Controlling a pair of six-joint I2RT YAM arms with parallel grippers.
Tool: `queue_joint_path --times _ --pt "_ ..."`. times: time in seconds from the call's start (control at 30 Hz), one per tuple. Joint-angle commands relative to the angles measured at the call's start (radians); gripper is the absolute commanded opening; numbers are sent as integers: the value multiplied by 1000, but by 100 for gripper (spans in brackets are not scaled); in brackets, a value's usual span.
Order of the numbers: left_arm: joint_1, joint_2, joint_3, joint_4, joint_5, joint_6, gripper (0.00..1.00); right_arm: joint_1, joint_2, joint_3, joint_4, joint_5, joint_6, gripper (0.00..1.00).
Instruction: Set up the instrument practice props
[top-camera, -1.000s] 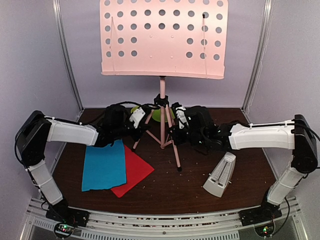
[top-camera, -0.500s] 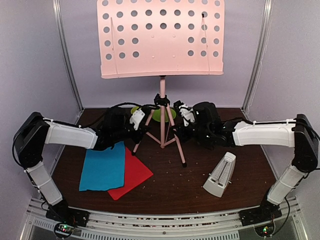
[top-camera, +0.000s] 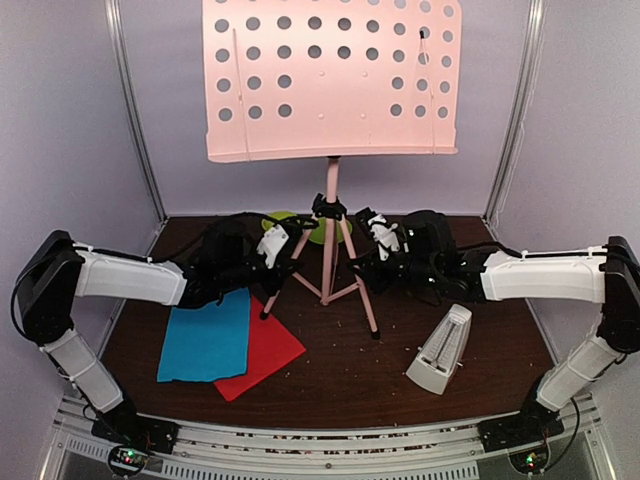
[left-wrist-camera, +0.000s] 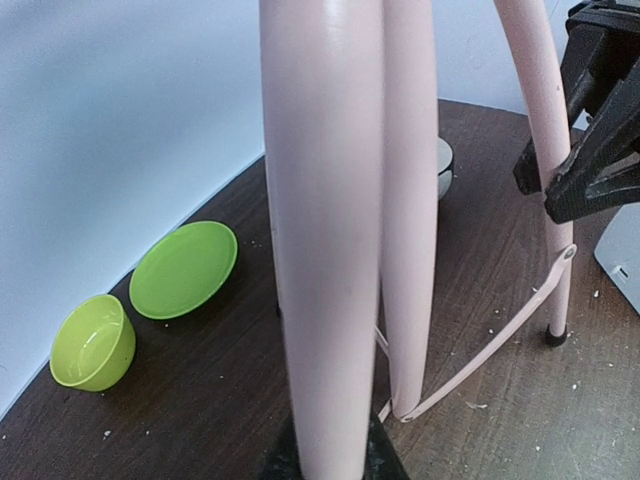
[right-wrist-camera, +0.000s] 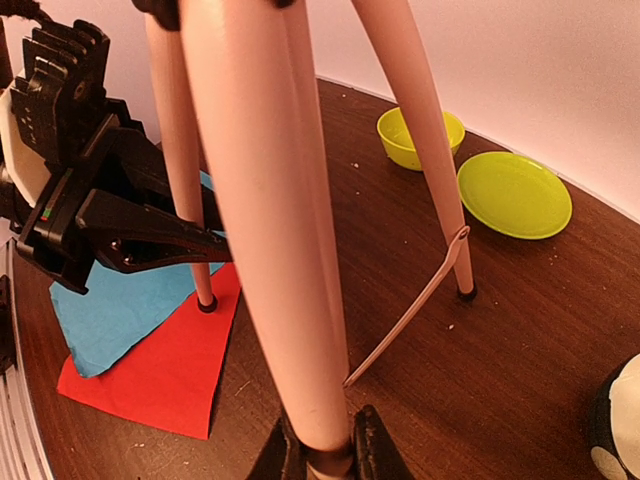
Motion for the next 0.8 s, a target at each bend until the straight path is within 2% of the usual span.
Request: queue_joint_path --times 0.0,0.33,0.37,0.43,0.47,0.6,0.7,0.77 --pt "38 4 24 -84 1 25 0 -84 -7 -3 -97 91 57 0" --pt "30 102 94 -79 -26 25 0 -36 59 51 -71 72 67 0" --pt "32 103 95 -80 -25 31 1 -36 59 52 -74 71 69 3" --pt "32 97 89 -78 -6 43 7 -36 49 42 -72 71 69 12" --pt "31 89 81 -73 6 48 15 -36 42 37 -70 71 68 17" --pt "32 48 45 -57 43 66 44 -36 -3 -4 -50 54 60 51" --pt "37 18 26 -53 61 74 55 -37 -41 -45 -25 30 50 67" --pt "48 8 23 -68 82 74 58 -37 -55 -66 -23 12 39 72"
